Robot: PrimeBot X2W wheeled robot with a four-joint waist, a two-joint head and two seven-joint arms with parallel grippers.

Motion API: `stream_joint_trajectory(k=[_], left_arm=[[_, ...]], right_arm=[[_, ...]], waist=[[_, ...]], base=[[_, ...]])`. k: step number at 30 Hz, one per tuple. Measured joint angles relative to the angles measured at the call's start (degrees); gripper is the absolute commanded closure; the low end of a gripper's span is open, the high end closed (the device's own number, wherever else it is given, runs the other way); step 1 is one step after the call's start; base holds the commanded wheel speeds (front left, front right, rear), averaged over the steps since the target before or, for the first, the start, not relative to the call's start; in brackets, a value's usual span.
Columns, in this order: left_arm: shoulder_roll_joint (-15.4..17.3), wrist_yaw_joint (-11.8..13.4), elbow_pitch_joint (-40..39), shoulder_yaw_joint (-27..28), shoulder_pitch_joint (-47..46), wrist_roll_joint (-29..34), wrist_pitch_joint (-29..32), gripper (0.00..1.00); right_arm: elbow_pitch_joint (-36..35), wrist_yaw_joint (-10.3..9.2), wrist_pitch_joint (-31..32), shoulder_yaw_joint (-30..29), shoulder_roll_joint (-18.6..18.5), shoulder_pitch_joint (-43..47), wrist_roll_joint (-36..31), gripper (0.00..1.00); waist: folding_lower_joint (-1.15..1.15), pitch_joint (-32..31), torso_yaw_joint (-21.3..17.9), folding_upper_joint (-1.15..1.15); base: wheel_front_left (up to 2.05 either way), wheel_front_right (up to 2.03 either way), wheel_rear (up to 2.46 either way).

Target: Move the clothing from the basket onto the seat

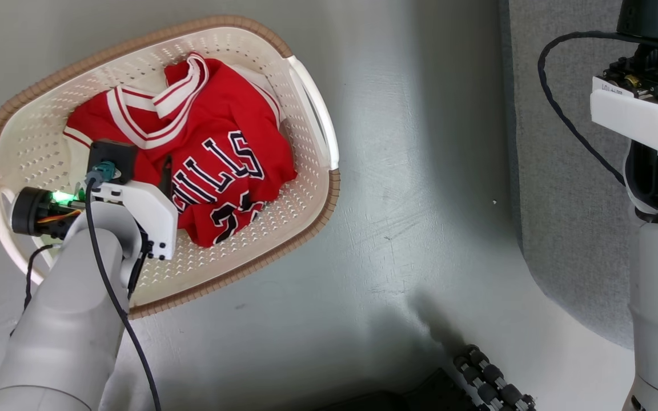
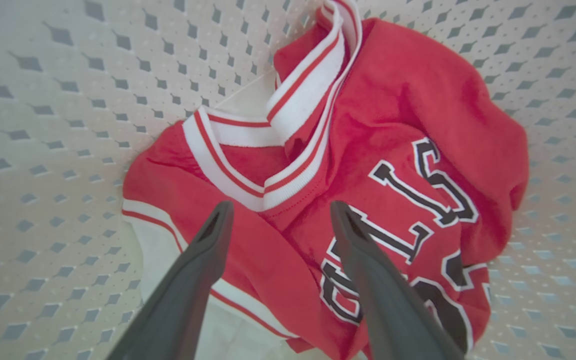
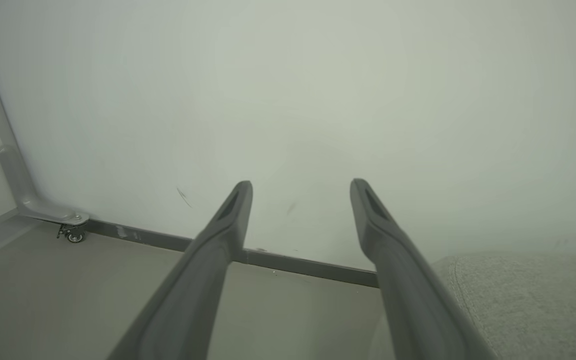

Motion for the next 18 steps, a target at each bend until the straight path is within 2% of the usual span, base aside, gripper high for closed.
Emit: stream_joint_trajectory(k=[18], left_arm=[[0.7,3.5,3.3,-1.3,-2.8,2.2,3.5,0.00]], right_arm=[[0.8,0.00,-1.0,1.2,0.3,-0.1,1.0,0.00]], waist=[[0.00,2.4,-2.1,0.00]], base=[[0.00,0.00,0.00]])
